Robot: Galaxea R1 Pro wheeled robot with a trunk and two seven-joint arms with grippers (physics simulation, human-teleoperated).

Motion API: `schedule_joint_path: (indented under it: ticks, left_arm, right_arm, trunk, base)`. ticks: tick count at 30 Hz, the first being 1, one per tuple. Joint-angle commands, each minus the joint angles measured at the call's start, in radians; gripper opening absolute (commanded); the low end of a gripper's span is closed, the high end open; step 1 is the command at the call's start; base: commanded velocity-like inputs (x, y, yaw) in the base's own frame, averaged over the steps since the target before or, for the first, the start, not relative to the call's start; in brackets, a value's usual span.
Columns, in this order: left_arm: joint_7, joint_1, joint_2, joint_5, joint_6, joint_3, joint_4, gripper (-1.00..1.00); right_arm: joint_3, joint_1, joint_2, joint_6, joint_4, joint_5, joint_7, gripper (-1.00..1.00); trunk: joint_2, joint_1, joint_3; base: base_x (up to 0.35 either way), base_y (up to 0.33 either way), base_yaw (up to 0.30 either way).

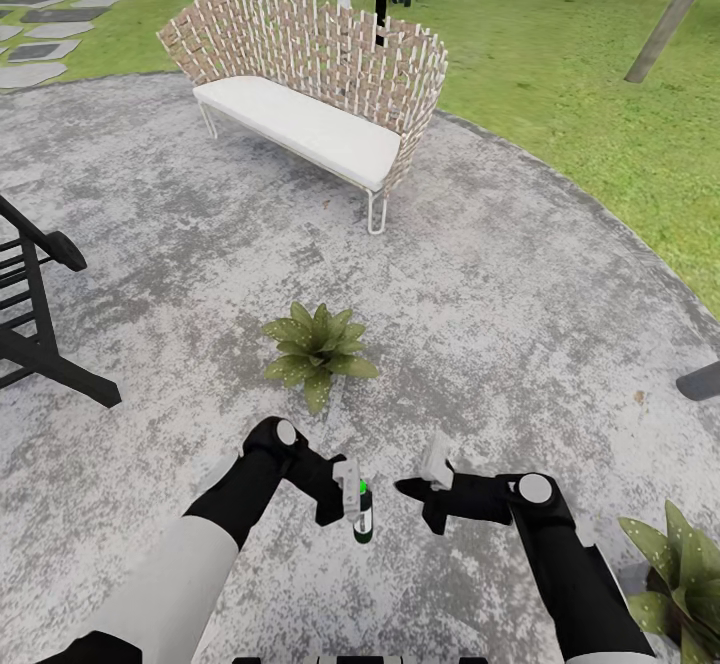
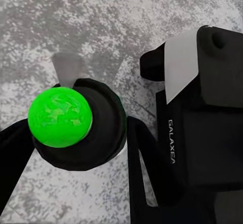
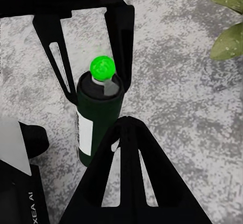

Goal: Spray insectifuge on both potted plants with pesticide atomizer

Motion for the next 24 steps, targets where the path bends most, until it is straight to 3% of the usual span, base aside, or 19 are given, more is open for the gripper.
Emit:
schedule_joint_path:
  ticks: [1, 11, 24]
  left_arm:
    - [0.003, 0.0, -0.001, -0.003, 0.01, 0.0, 0.001, -1.0]
    - [0.011, 0.015, -0.02, -0.001, -0.019, -0.005, 0.002, -1.0]
    - [0.009, 0.016, -0.021, 0.054, -0.022, -0.007, -0.005, -1.0]
  right_arm:
    - [-0.002, 0.0, 0.008, 0.011, -0.002, 0.002, 0.007, -1.0]
    - [-0.002, 0.0, 0.02, 0.011, -0.002, 0.002, 0.007, -1.0]
    - [-0.002, 0.0, 0.02, 0.011, 0.0, 0.002, 0.007, -1.0]
  trunk:
    - [0.0, 0.0, -0.001]
    - [0.0, 0.0, -0.001]
    - [0.0, 0.0, -0.001]
  base:
    - [0.0, 0.0, 0.0]
    - [0.0, 0.0, 0.0]
    - [0.0, 0.0, 0.0]
